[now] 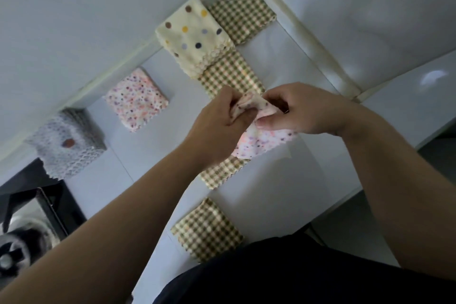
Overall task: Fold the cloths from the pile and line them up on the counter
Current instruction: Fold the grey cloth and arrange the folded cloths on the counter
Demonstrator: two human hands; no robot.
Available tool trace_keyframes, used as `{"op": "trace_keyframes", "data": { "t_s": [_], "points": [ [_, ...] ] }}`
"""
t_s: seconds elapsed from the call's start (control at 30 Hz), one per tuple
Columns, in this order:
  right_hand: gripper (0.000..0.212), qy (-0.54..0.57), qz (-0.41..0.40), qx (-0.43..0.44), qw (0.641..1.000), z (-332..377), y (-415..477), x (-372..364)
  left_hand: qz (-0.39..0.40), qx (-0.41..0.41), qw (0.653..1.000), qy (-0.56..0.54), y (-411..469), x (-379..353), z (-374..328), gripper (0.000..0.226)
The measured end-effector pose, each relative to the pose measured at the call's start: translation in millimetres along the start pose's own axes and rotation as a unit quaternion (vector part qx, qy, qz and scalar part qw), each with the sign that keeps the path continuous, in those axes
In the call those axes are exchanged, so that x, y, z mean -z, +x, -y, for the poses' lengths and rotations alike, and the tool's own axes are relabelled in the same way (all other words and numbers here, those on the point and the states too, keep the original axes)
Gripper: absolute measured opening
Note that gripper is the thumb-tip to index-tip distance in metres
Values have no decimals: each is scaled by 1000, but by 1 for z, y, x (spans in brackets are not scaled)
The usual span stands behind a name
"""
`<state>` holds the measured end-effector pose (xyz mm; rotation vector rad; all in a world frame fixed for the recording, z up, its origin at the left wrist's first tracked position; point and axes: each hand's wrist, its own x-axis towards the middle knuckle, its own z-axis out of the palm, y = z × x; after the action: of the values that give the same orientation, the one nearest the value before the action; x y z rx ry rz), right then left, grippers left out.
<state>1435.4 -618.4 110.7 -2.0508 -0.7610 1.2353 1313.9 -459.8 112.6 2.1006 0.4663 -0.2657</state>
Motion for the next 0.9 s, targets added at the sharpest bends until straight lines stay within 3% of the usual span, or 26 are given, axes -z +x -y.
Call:
{"op": "trace_keyframes", "data": {
  "t_s": [0.1, 0.17, 0.37, 0.43, 0.57, 0.63, 0.7, 0.77, 0.83, 0.9],
  "points": [
    [32, -63, 24, 4, 998, 10, 13, -15, -48, 41, 998, -29, -10, 18, 7, 22],
    [29, -71, -1, 20, 997, 17, 21, -26, -79, 67, 994, -34, -16, 29, 14, 22],
    [39, 48, -32, 51, 997, 50, 44, -64, -162, 159, 965, -131, -32, 70, 50, 23],
    [37, 89, -39, 44, 994, 58, 56, -77, -145, 200, 954, -168, -36, 87, 65, 27],
    [33, 159, -63, 10, 985, 67, 86, -105, -79, 303, 923, -222, -41, 118, 94, 57],
    [36, 185, -72, -18, 980, 72, 102, -118, -93, 341, 904, -242, -41, 128, 108, 52],
    [31, 202, -74, -39, 976, 76, 118, -127, -143, 366, 868, -303, -38, 136, 119, 45],
    [29, 188, -73, -52, 978, 83, 132, -132, -212, 378, 809, -397, -33, 141, 126, 36],
    [36, 174, -73, -56, 981, 91, 147, -133, -257, 355, 751, -495, -24, 143, 134, 28],
    [27, 188, -71, -46, 979, 99, 159, -130, -278, 321, 708, -564, -16, 139, 138, 32]
  ]
}}
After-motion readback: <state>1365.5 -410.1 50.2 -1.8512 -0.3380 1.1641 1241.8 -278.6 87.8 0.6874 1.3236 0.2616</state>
